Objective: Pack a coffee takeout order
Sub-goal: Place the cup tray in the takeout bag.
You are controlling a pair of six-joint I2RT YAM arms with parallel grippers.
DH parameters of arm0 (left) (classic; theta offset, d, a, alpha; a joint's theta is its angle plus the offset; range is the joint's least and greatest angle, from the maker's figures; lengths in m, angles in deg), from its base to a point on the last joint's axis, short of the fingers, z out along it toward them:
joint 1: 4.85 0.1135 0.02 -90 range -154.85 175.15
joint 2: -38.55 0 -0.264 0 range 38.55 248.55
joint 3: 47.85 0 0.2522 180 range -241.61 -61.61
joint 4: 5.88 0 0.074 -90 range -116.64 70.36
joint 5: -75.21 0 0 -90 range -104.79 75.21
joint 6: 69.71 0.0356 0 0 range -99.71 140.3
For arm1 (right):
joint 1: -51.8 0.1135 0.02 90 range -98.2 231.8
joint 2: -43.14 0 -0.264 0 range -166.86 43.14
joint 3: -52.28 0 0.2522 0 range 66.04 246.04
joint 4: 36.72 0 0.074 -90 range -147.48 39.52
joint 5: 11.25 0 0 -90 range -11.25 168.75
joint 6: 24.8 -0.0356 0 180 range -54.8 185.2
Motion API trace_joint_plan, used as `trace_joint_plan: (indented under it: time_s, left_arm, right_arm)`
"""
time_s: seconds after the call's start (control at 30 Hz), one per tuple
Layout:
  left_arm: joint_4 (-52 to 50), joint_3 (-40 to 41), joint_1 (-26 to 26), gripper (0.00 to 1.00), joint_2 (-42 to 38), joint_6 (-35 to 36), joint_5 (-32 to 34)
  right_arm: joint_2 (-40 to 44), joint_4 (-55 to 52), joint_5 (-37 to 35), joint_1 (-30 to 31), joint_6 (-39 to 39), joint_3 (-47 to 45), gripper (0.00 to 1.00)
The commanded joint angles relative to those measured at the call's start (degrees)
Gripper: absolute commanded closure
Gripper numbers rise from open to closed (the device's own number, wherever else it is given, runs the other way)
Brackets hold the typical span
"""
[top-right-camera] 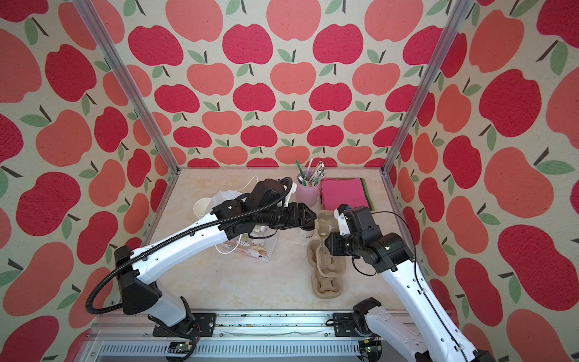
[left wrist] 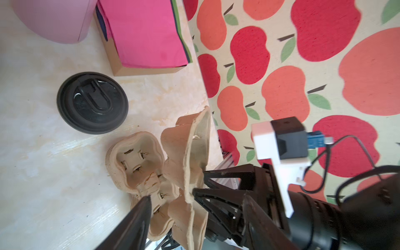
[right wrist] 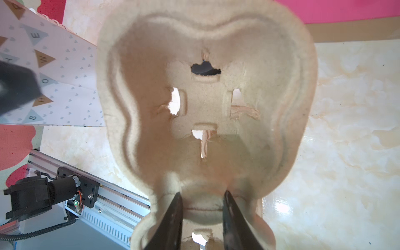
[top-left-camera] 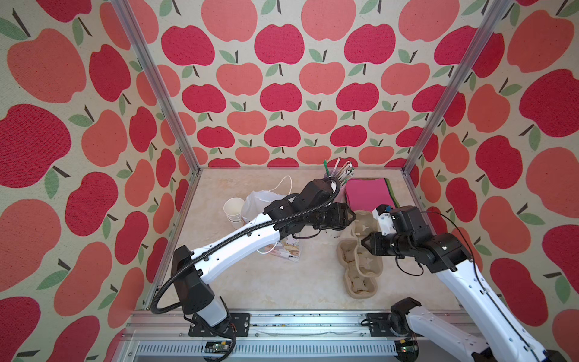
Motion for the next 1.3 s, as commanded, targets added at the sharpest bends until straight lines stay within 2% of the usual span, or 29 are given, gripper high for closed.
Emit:
trace_joint_plan:
  time_s: [0.0, 0.17, 0.33, 0.53, 0.67, 0.83, 1.03, 1.27]
  left_arm:
    - [-8.5, -2.75, 1.79, 0.25, -4.81, 7.44, 5.04]
    - [-18.53, -1.62, 9.33, 0.22, -13.46, 12.72, 8.14]
    - [-27.46, -0.25, 18.89, 0.18, -21.32, 21.07, 7.68]
    - [-37.85, -0.62, 29.49, 0.17, -23.57, 29.26, 8.07]
    - [-38.14, 2.85, 35.46, 0.18, -23.73, 32.44, 3.57]
    - [-36.44, 6.38, 39.35, 0.24, -23.08, 34.56, 3.39]
    - [-35.59, 6.69, 41.89, 0.3, -20.51, 37.46, 5.9]
    - [-30.7, 9.38, 44.74, 0.46, -19.09, 38.48, 3.27]
  right_arm:
    - [-0.25, 0.27, 1.7, -0.11, 2.6, 3.34, 0.69]
    - [-2.44, 1.93, 3.66, 0.62, 4.28, 6.44, 0.69]
    - [-5.81, 2.95, 4.49, 2.38, 6.31, 10.4, 0.69]
    - [-10.33, 3.95, 3.57, 6.21, 9.53, 16.29, 0.69]
    - [-13.72, 5.61, 3.46, 8.66, 10.86, 20.52, 0.69]
    - [-17.67, 8.02, 3.82, 11.17, 12.09, 25.5, 0.69]
    - [-22.55, 9.55, 3.73, 13.97, 14.19, 31.79, 0.7]
    - [-26.69, 15.34, 5.69, 15.52, 17.04, 36.5, 0.7]
